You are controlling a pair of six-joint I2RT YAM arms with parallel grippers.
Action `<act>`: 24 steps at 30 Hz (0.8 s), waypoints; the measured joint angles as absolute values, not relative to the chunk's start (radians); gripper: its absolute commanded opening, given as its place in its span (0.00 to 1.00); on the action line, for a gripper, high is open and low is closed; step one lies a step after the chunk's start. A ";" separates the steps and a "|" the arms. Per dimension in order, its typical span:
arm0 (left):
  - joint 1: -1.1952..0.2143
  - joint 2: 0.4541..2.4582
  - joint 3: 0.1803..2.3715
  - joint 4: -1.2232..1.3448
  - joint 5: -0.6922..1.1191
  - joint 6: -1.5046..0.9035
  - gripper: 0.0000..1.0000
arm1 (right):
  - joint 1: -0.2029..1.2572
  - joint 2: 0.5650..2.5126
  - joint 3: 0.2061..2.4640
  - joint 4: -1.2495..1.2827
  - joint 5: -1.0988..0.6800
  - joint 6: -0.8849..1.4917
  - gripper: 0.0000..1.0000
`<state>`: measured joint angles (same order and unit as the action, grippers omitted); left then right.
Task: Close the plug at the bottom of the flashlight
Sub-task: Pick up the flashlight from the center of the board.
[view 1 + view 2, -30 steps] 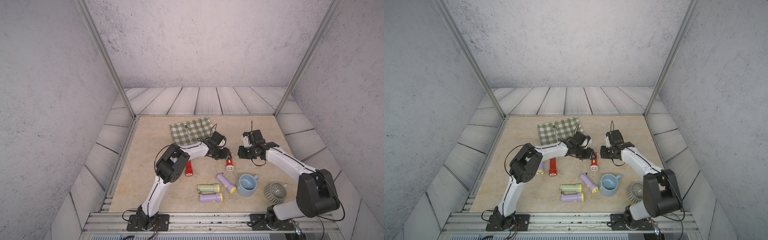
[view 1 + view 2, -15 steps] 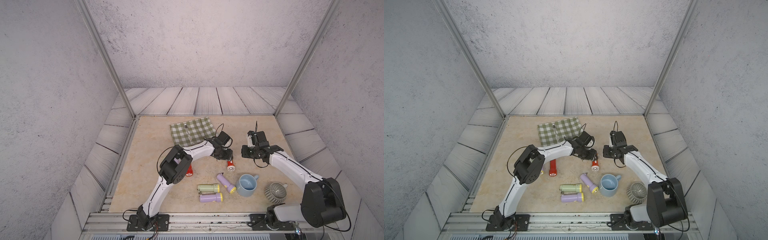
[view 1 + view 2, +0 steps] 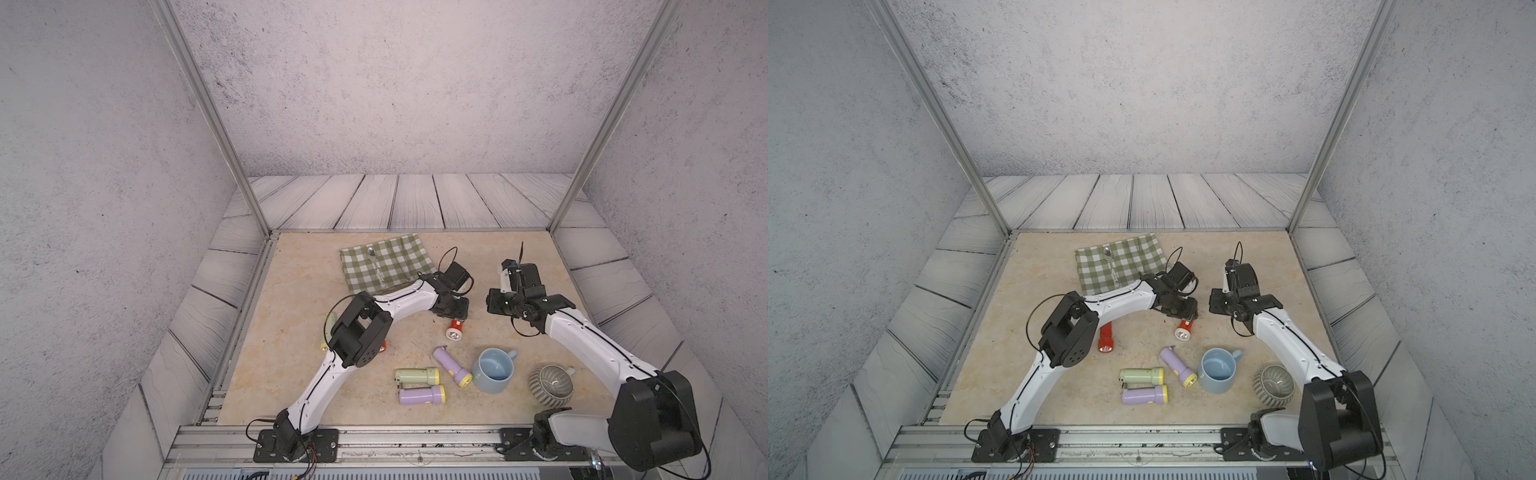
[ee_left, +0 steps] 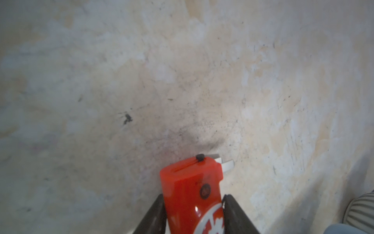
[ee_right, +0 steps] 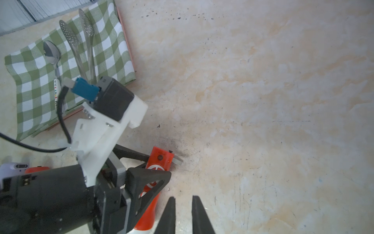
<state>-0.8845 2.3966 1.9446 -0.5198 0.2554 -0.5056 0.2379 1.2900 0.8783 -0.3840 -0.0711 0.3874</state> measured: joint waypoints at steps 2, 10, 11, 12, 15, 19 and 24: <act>-0.885 2.397 1.945 -0.521 0.250 -0.502 0.47 | 0.235 1.290 0.878 -0.384 -0.072 0.390 0.19; -0.899 2.397 1.951 -0.535 0.201 -0.471 0.53 | 0.225 1.290 0.874 -0.373 -0.078 0.394 0.20; -0.900 2.397 1.953 -0.540 0.196 -0.467 0.52 | 0.225 1.290 0.874 -0.372 -0.078 0.394 0.20; -0.901 2.397 1.954 -0.545 0.190 -0.463 0.51 | 0.223 1.290 0.874 -0.370 -0.078 0.395 0.20; -0.906 2.397 1.955 -0.555 0.178 -0.449 0.50 | 0.220 1.290 0.874 -0.364 -0.081 0.398 0.21; -0.908 2.403 1.969 -0.575 0.162 -0.437 0.50 | 0.215 1.290 0.873 -0.361 -0.092 0.408 0.21; -0.917 2.410 1.984 -0.593 0.132 -0.424 0.50 | 0.202 1.290 0.854 -0.345 -0.097 0.418 0.21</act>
